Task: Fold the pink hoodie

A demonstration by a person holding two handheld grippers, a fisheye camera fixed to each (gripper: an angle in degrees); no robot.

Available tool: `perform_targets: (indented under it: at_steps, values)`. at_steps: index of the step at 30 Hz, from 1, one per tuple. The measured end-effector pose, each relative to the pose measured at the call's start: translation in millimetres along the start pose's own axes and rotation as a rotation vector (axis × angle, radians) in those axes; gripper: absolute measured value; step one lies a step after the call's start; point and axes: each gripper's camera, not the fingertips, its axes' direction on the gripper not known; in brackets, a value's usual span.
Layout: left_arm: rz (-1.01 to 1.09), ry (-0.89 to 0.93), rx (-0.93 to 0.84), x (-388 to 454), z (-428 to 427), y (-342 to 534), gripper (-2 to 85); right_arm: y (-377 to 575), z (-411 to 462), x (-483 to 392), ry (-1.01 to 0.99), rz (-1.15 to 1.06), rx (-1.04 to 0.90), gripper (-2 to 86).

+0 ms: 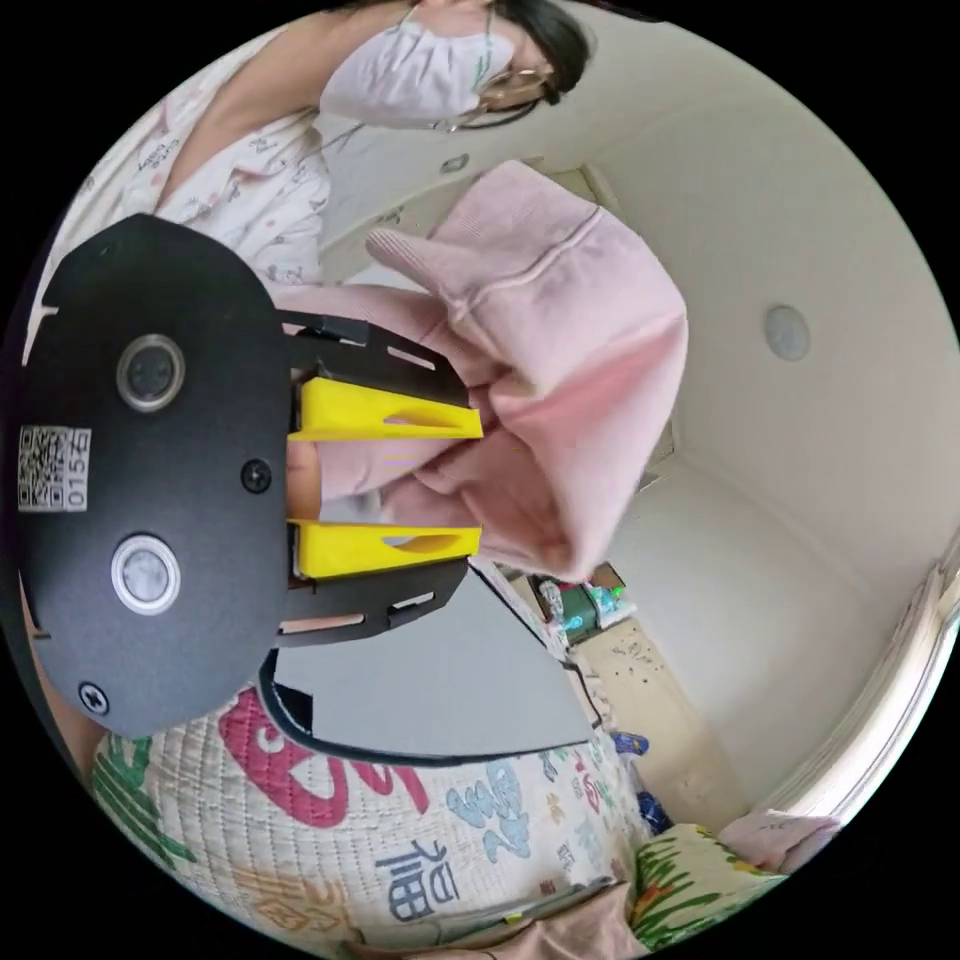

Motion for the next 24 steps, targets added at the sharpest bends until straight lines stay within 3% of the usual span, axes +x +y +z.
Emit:
perform_targets:
  at_steps: [4, 8, 13, 16, 18, 19, 21, 24]
  values:
    - [-0.051, 0.121, -0.007, -17.9, 88.6, -15.8, 0.5, -76.6, -3.5, -56.8, 0.016, -0.136, 0.076, 9.1]
    - [0.075, 0.178, 0.085, 2.1, 126.5, -67.5, 0.6, -169.8, 0.3, -142.8, 0.18, -0.291, 0.209, 7.2]
    - [0.146, -0.211, 0.195, 21.8, 49.7, -77.6, 0.9, -265.1, 86.4, -212.7, 0.512, -0.346, 0.135, 5.5]
    - [0.098, -0.509, 0.234, 24.1, -50.3, -38.4, 1.2, -277.6, 191.3, -205.3, 0.562, -0.402, -0.09, 4.2]
    - [0.103, -0.838, 0.236, 27.4, -140.5, 3.1, 1.7, -245.2, 284.6, -183.8, 0.554, -0.438, -0.362, 2.9]
    - [0.079, -0.901, 0.239, 24.6, -163.9, 13.7, 1.9, -231.7, 305.9, -178.0, 0.563, -0.451, -0.423, 2.6]
    - [-0.102, -1.112, 0.238, 6.8, -253.7, 50.1, 3.3, -169.4, 376.5, -157.9, 0.58, -0.533, -0.658, 1.0]
    - [-0.198, -1.239, 0.271, 9.9, -328.5, 81.6, 3.9, -117.8, 410.1, -143.4, 0.655, -0.609, -0.737, -0.6]
